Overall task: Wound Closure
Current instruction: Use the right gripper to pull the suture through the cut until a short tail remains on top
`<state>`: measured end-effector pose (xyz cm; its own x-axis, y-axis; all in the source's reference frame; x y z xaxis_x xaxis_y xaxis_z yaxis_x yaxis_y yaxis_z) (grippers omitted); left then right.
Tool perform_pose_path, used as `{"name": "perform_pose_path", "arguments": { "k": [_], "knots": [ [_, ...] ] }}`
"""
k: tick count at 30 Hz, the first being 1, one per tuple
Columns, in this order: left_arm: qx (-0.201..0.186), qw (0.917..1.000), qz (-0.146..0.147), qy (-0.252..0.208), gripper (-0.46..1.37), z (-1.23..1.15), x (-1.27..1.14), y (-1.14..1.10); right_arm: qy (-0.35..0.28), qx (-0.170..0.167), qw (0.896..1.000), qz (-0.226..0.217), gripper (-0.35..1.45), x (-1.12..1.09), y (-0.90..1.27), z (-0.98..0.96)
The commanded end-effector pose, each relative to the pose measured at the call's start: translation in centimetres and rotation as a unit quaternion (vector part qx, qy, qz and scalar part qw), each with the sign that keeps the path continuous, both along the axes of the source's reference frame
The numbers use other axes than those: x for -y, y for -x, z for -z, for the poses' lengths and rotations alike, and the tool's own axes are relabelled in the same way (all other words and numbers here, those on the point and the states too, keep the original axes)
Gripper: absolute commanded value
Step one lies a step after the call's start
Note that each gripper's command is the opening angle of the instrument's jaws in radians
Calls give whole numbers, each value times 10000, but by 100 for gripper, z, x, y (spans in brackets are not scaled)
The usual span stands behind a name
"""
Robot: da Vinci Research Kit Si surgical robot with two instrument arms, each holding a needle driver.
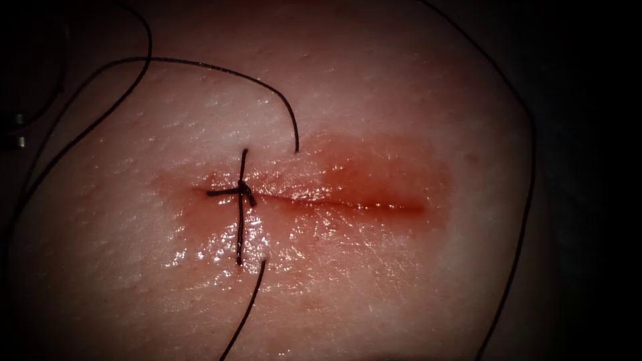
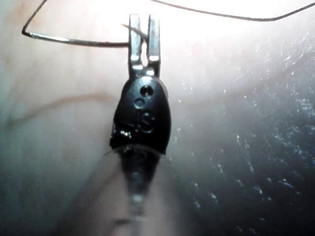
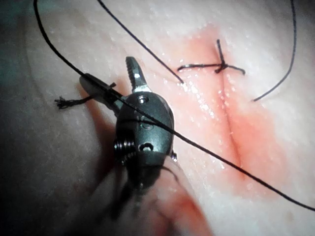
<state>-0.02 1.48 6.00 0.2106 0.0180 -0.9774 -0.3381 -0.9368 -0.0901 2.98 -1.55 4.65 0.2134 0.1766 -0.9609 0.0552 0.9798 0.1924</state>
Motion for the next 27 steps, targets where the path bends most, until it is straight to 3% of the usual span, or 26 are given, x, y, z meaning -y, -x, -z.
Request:
{"name": "perform_pose_path", "arguments": {
  "k": [1, 5, 14, 18, 27],
  "knots": [
    [-3, 10000, -15, 5, -35, 0, 1, 0, 68, -8, 10000, -22, 128, -7, 6, -2],
    [-5, 10000, -13, 7, -35, 0, 1, 1, 244, 27, 9996, -163, 117, -32, 20, -10],
    [-10, 10000, -2, 8, -35, -1, 0, 5, 454, 240, 9974, -505, 126, -69, 20, -52],
    [-9, 10000, -4, 8, -35, -1, 0, 4, 528, 335, 9963, -582, 133, -79, 16, -69],
    [-35, 10000, 22, 29, -35, -2, -1, 8, 548, 243, 9966, -560, 131, -85, -8, -93]
  ]
}}
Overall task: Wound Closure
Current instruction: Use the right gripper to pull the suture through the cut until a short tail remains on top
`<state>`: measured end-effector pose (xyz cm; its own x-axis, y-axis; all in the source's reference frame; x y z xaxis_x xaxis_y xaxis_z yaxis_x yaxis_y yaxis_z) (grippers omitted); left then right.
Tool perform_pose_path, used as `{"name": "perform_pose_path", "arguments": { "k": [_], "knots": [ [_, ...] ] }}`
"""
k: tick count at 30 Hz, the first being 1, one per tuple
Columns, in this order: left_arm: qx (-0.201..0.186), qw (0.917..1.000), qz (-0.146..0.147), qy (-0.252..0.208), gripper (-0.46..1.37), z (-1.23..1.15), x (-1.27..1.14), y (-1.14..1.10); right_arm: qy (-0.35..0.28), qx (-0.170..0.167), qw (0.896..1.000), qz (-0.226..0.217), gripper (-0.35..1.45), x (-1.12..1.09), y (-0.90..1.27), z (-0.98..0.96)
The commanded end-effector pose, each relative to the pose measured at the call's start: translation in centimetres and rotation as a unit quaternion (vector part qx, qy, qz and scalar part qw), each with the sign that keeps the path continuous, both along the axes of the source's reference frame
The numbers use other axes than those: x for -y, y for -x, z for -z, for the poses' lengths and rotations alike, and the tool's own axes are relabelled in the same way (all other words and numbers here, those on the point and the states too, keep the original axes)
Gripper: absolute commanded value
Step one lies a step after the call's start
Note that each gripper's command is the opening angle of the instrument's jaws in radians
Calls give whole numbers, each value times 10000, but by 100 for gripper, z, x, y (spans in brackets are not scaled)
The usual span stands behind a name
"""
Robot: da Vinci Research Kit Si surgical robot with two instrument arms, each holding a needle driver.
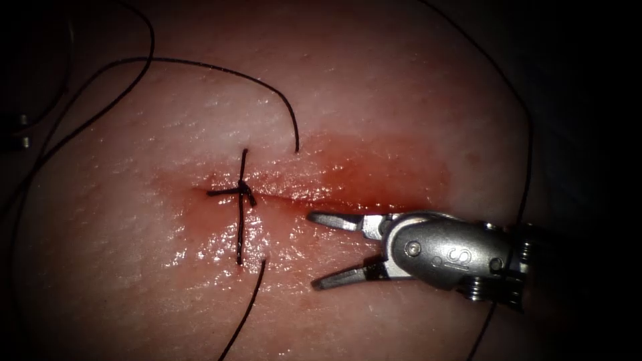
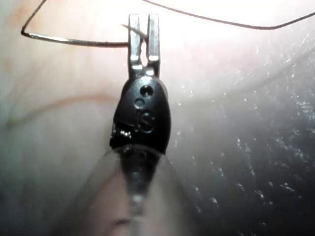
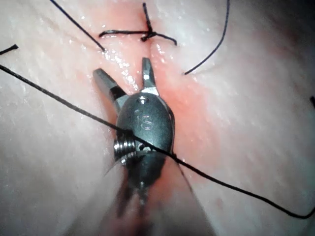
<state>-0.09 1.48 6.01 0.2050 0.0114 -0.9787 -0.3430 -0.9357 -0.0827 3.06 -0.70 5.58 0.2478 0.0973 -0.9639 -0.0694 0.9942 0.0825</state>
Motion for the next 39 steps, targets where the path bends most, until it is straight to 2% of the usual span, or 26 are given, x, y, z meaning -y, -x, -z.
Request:
{"name": "perform_pose_path", "arguments": {
  "k": [1, 9, 24, 27, 28, 30, 33, 34, 39],
  "knots": [
    [-7, 10000, 0, 0, -35, 0, 0, 0, -2, -35, 10000, 46, 131, 1, -2, -2],
    [-3, 10000, -9, 0, -35, 2, 1, -3, 21, -110, 9997, 214, 129, 11, -19, -14],
    [3, 10000, -20, 0, -35, 2, 2, -6, 36, -153, 9995, 265, 127, 22, -43, -12],
    [2, 10000, -19, 1, -35, 2, 3, -6, 36, -191, 9994, 303, 118, 24, -43, -12],
    [2, 10000, -19, 1, -35, 2, 3, -6, 38, -194, 9993, 307, 112, 24, -43, -12],
    [2, 10000, -19, 2, -35, 2, 3, -6, 32, -248, 9990, 365, 89, 25, -40, -12],
    [2, 10000, -21, 3, -35, 2, 3, -7, 55, -299, 9985, 461, -23, 24, -32, -12],
    [2, 10000, -21, 3, -35, 2, 3, -7, 112, -303, 9983, 487, -35, 24, -30, -12],
    [1, 10000, -21, 5, -35, 2, 4, -7, 283, -313, 9964, 731, -35, 29, -24, -8]
  ]
}}
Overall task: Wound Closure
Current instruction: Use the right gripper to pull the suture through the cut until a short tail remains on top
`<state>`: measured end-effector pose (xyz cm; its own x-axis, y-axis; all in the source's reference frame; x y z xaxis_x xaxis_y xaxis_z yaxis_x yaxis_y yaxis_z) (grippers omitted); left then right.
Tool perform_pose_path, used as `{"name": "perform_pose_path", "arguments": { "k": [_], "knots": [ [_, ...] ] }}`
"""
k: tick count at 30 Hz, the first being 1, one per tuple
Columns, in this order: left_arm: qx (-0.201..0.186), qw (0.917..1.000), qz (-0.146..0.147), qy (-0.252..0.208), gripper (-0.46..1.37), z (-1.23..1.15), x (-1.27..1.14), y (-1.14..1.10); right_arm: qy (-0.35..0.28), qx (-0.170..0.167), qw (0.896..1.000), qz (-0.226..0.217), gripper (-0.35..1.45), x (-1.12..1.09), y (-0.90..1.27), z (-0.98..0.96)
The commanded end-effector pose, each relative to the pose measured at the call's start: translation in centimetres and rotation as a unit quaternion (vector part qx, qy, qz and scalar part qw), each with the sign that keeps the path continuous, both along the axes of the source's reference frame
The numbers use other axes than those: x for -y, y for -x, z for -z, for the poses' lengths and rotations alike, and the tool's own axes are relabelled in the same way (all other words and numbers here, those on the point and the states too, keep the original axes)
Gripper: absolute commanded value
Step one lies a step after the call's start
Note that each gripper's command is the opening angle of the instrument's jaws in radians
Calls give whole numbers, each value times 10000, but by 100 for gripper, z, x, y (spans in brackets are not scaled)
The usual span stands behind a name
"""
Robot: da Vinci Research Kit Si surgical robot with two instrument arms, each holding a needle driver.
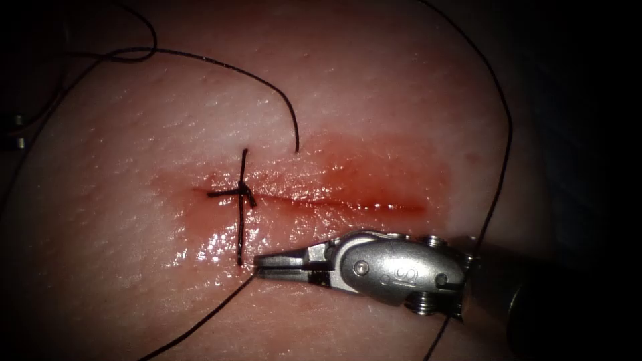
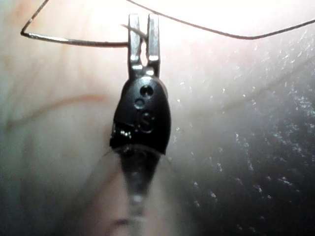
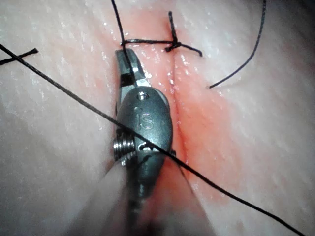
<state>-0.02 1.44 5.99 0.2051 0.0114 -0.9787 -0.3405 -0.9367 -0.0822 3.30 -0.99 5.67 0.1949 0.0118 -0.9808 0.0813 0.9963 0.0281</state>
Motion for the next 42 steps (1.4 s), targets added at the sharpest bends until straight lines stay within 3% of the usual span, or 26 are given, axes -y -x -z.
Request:
{"name": "perform_pose_path", "arguments": {
  "k": [1, 10, 22, 27, 37, 42],
  "knots": [
    [0, 10000, -8, 2, -35, 0, 0, 0, 38, -7, 10000, 27, -35, 1, 0, 2],
    [-2, 10000, -5, 5, -35, 0, 1, 1, 106, -49, 9997, 233, -35, 13, -3, 16],
    [9, 10000, -6, -10, -35, -2, 0, 7, 70, -33, 9980, 633, -35, 52, -7, 63],
    [14, 10000, -9, -4, -35, -2, 0, 9, 99, -78, 9962, 860, -35, 74, -18, 76],
    [15, 10000, -9, -4, -35, -3, -1, 10, 56, -221, 9891, 1456, -35, 119, -45, 77],
    [17, 10000, -11, -1, -35, -5, -1, 10, 1, -363, 9859, 1635, -35, 134, -60, 92]
  ]
}}
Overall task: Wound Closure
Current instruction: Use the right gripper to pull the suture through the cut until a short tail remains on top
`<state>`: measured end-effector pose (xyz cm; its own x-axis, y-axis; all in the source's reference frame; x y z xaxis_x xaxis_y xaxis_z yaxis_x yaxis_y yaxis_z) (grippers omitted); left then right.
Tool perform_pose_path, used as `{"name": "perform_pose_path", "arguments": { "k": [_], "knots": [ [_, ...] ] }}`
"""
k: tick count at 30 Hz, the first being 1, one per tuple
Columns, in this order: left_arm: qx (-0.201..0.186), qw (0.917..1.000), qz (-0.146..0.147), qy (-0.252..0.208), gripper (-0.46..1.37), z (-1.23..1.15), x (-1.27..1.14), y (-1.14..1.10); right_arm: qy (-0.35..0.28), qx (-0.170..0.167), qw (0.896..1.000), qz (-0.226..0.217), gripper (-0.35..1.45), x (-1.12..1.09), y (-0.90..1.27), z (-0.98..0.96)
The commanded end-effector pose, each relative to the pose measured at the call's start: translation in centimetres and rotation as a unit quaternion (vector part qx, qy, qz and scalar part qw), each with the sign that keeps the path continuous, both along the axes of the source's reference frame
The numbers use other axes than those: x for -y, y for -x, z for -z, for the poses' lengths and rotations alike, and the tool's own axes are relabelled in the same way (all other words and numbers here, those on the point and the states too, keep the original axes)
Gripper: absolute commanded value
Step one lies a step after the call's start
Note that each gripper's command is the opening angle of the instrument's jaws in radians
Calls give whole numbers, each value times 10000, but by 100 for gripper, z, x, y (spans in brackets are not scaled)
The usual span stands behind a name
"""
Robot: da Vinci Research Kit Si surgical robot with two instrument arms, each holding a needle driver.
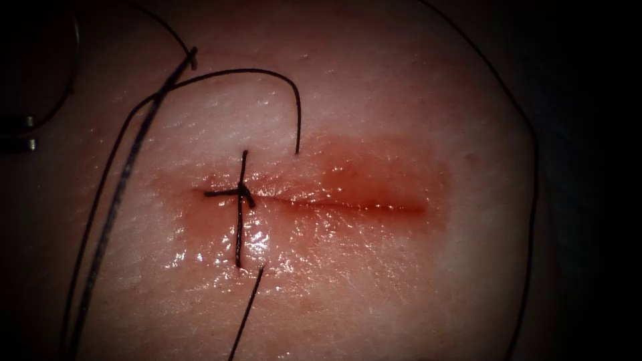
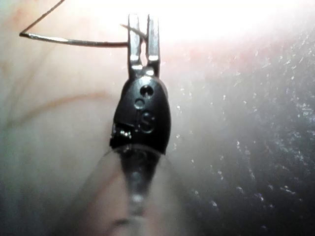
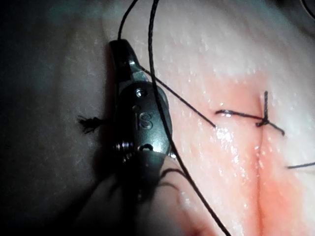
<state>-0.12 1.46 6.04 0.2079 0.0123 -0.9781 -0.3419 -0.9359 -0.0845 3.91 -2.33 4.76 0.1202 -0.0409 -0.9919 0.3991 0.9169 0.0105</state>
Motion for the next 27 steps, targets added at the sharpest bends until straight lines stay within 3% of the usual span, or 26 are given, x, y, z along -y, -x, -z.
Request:
{"name": "perform_pose_path", "arguments": {
  "k": [1, 7, 13, 27],
  "knots": [
    [3, 10000, -21, 6, -35, 0, 0, 0, -28, -29, 10000, 27, -35, 3, -2, 4],
    [-1, 10000, -20, 12, -35, -1, 1, 0, -128, -53, 9993, 356, -35, 35, -32, 16],
    [2, 10000, -27, 17, -35, -1, 3, -3, -204, -72, 9987, 451, -35, 54, -46, 21],
    [11, 10000, -35, -3, -35, -2, 5, -4, -238, -78, 9983, 529, -35, 61, -53, 24]
  ]
}}
